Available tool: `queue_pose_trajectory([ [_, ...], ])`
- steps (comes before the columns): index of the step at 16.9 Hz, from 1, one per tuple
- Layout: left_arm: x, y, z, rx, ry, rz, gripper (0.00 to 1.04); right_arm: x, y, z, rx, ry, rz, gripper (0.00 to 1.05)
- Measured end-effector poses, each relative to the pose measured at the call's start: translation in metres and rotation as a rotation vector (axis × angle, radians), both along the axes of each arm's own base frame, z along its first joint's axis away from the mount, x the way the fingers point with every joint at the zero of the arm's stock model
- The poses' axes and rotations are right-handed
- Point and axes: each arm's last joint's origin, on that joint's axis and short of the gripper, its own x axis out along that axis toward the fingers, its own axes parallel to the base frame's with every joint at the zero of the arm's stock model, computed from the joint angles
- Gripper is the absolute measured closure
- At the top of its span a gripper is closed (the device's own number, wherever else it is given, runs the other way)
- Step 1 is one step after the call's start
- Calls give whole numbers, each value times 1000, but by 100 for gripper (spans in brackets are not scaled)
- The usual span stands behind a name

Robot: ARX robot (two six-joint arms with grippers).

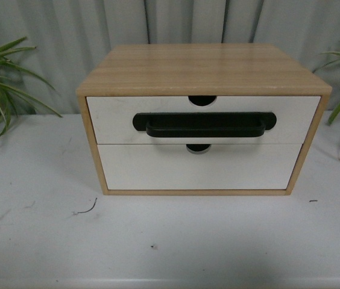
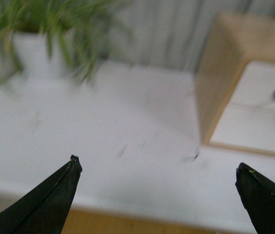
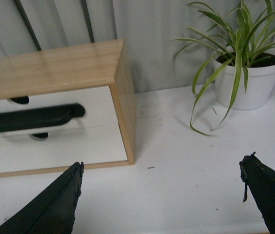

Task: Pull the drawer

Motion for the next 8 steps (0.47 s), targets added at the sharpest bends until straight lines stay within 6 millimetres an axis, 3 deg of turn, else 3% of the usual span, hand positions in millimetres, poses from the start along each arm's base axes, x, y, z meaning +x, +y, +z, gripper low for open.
queue_pose_trajectory([
  [1,4,-1,7,-38,122,113,7,7,-2,8,18,-11,-4,6],
  [3,16,8,23,-139,45,274,7,29,-1,32,19,-62,14,6],
  [5,43,9,36,-178,-1,219,7,59,8,49,14,-64,55,6],
  [8,94,11,54,-180,-32,134,7,121,20,81,-3,-47,90,6],
])
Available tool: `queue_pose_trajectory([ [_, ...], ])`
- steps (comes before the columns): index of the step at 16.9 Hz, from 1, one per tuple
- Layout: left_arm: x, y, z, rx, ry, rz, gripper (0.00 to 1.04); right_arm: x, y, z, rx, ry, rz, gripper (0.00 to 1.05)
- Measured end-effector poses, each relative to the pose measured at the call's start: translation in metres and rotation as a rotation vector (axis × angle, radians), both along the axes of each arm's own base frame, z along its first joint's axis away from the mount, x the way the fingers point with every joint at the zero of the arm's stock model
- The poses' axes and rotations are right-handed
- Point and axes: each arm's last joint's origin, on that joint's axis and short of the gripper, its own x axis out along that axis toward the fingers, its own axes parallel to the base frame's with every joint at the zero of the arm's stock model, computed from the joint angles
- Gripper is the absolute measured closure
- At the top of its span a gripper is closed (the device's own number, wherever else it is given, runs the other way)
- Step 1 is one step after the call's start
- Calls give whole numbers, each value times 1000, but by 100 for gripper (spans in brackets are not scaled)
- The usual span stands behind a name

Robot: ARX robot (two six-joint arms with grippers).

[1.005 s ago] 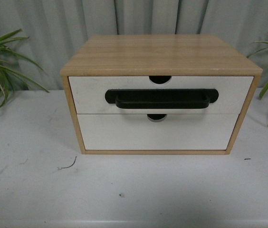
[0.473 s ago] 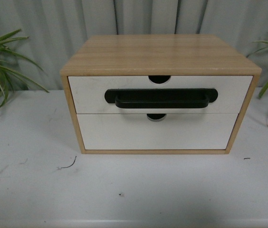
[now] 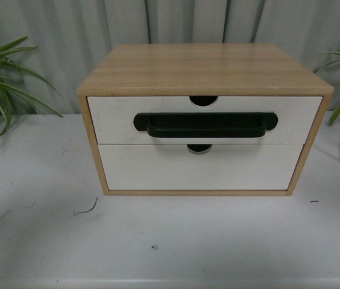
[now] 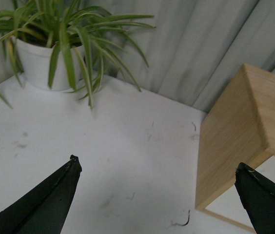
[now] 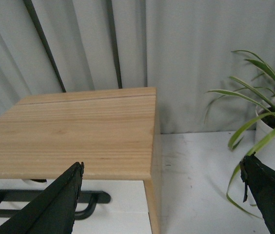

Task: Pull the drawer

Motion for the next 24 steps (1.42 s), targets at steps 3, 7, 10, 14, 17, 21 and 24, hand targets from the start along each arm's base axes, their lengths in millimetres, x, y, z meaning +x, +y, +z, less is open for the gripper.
queue_pose_trajectory([
  [3,54,-6,20,46,-2,-128,7,54,23,22,-97,2,61,6],
  [7,104,-46,37,238,69,-480,7,87,51,34,-446,-61,219,6],
  [10,114,-85,53,506,117,-787,7,93,55,26,-813,-131,374,6],
  [14,110,-128,48,734,248,-1142,7,95,46,3,-1271,-192,581,6],
  [17,112,-154,35,816,289,-1258,7,102,43,-20,-1552,-246,667,6],
  [21,120,-179,11,861,328,-1313,7,98,46,-38,-1622,-247,769,6],
  [24,129,-188,1,862,316,-1305,7,90,51,-50,-1603,-194,865,6],
])
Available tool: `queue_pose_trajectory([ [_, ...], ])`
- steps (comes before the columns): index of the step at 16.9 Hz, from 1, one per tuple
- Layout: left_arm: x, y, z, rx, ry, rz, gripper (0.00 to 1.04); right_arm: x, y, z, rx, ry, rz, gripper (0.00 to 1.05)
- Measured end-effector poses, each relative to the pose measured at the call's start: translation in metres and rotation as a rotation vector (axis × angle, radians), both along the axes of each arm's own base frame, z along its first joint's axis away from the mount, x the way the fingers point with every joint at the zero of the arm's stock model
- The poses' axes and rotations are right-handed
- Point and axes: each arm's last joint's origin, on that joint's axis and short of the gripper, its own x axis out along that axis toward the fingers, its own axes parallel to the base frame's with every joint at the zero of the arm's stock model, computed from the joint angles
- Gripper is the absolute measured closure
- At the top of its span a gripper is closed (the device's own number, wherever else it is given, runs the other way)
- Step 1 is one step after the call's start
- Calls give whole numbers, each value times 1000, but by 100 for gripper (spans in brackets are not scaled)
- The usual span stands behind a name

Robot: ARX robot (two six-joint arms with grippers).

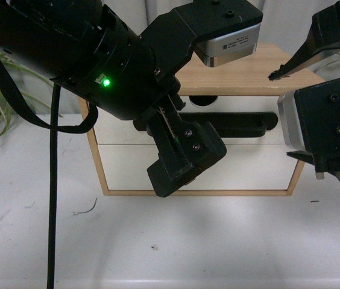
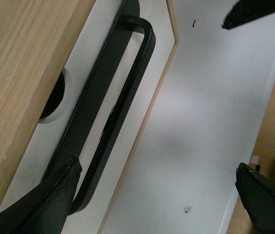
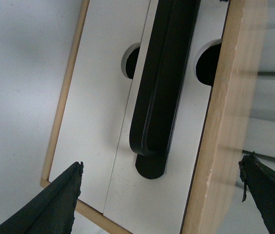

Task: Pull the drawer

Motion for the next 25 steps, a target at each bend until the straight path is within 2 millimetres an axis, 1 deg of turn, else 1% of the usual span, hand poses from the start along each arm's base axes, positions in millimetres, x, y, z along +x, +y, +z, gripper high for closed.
queue_pose_trajectory([
  [3,7,-7,-7,-14,1,12,7,0,6,-9,2,47,-4,6],
  [6,10,-9,-16,-1,14,18,7,2,6,-21,8,134,-39,6],
  [10,16,-9,-14,-2,3,29,7,17,8,-21,38,155,-80,6],
  [12,19,-9,-18,0,9,34,7,22,10,-24,47,173,-92,6],
  [16,24,-9,-30,10,33,38,7,28,18,-30,54,182,-87,6],
  [19,30,-11,-33,2,26,42,7,30,20,-38,53,201,-85,6],
  [21,34,-12,-34,-7,32,51,7,33,21,-39,57,203,-87,6],
  [23,36,-13,-37,-12,43,50,7,35,21,-39,61,202,-89,6],
  [25,36,-16,-40,-18,49,39,7,37,23,-46,68,210,-82,6],
])
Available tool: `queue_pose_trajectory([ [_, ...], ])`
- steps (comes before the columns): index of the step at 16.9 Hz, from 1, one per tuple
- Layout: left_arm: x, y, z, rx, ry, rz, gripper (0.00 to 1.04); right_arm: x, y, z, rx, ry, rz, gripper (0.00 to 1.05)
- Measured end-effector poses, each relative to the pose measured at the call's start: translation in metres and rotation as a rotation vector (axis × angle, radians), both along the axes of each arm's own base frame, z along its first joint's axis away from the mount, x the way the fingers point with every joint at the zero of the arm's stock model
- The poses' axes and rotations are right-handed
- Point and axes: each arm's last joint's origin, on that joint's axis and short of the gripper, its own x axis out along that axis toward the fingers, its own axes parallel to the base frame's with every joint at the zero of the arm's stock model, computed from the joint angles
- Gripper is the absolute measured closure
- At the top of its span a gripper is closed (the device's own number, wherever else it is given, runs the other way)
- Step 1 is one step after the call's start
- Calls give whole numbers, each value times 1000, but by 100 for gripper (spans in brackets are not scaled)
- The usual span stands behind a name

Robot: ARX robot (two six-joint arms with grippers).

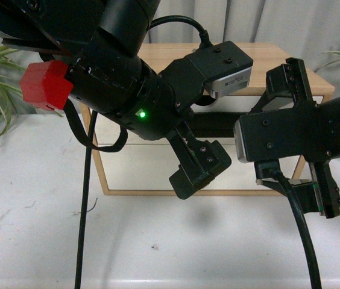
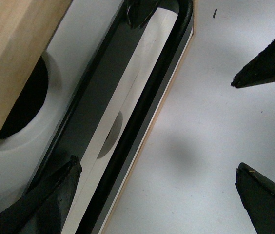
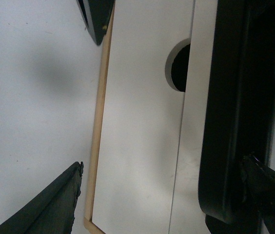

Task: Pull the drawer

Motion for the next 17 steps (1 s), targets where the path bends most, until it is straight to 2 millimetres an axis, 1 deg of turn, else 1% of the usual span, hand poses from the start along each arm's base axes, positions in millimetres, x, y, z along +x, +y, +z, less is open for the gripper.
queue_pose_trajectory([
  [3,1,-4,-8,7,4,-7,7,1,5,-6,9,1,10,6],
  [7,4,-7,-17,18,-6,-5,7,3,6,-17,18,16,8,6],
  [14,2,-10,-21,27,-17,-31,7,0,7,-24,19,18,12,6],
  [17,-1,-8,-22,18,-22,-40,7,-5,6,-23,27,31,4,6],
])
